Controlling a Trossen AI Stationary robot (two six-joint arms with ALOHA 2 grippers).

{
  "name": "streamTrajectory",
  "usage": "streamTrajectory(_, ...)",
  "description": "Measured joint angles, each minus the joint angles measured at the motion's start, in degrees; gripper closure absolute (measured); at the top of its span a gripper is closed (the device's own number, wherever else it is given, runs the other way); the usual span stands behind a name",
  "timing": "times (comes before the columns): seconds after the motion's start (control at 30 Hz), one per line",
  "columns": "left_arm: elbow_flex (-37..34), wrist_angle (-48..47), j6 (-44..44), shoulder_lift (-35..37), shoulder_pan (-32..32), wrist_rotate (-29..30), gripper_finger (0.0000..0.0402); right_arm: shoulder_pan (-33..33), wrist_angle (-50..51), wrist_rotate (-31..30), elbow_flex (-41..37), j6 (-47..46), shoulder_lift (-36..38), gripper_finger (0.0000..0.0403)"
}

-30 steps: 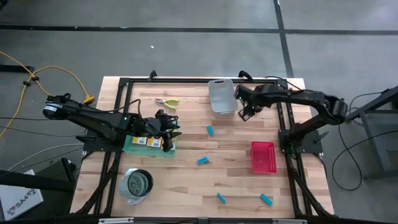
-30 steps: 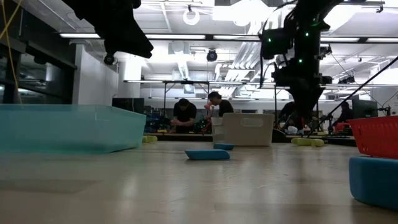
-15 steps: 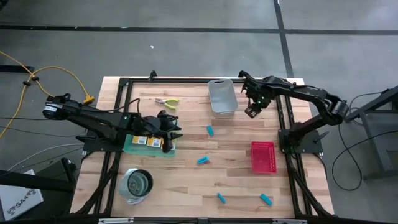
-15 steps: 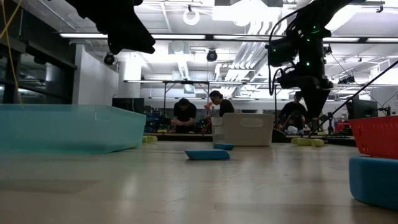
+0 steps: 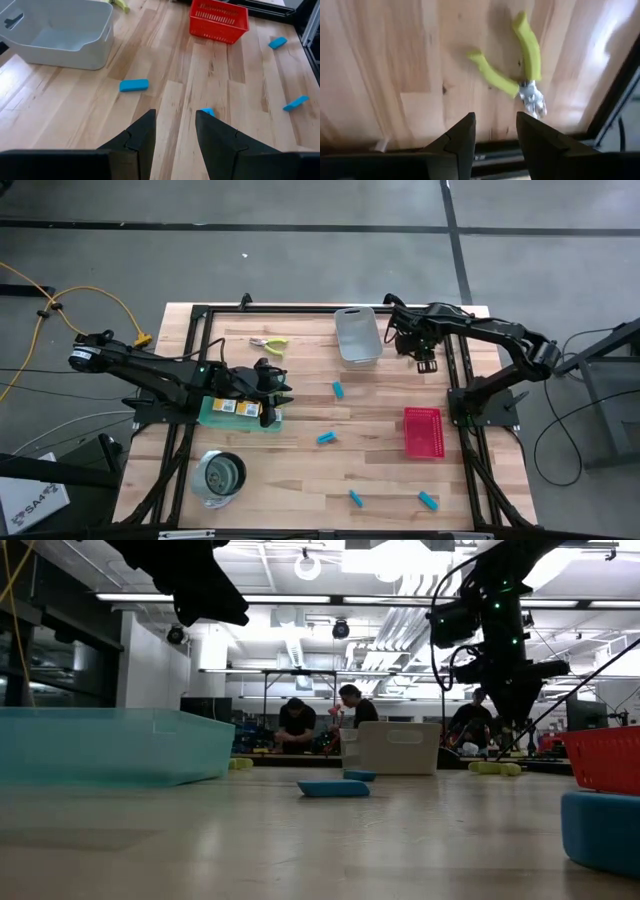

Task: Pick & Place School Supplies
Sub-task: Put the green puncher into the gray bin

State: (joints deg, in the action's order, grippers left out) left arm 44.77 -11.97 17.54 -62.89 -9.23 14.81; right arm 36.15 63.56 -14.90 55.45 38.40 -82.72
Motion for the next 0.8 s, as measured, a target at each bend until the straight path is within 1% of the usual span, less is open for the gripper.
streamTrajectory(0.2, 0.0, 0.0, -0.1, 0.0, 0.0, 0.0, 0.0267, 1.1, -4.7, 3.2, -0.5, 6.8, -0.1, 0.0268)
streamTrajectory(0.33, 0.0, 0.0, -0.1, 0.0, 0.0, 0.0, 0.0267, 1.1, -7.6, 3.0, -3.2, 10.9, -0.1, 0.0268)
streamTrajectory(0.47, 0.0, 0.0, -0.1, 0.0, 0.0, 0.0, 0.0267, 1.1, -10.8, 2.9, -6.1, 11.7, -0.1, 0.0268)
streamTrajectory(0.6, 0.0, 0.0, 0.0, 0.0, 0.0, 0.0, 0.0267, 1.1, -14.7, 2.9, -9.5, 14.6, -0.1, 0.0268)
streamTrajectory(0.8, 0.0, 0.7, 0.0, 0.0, 0.0, 0.0, 0.0267, 1.1, -19.6, 3.0, -12.6, 16.6, -0.1, 0.0268)
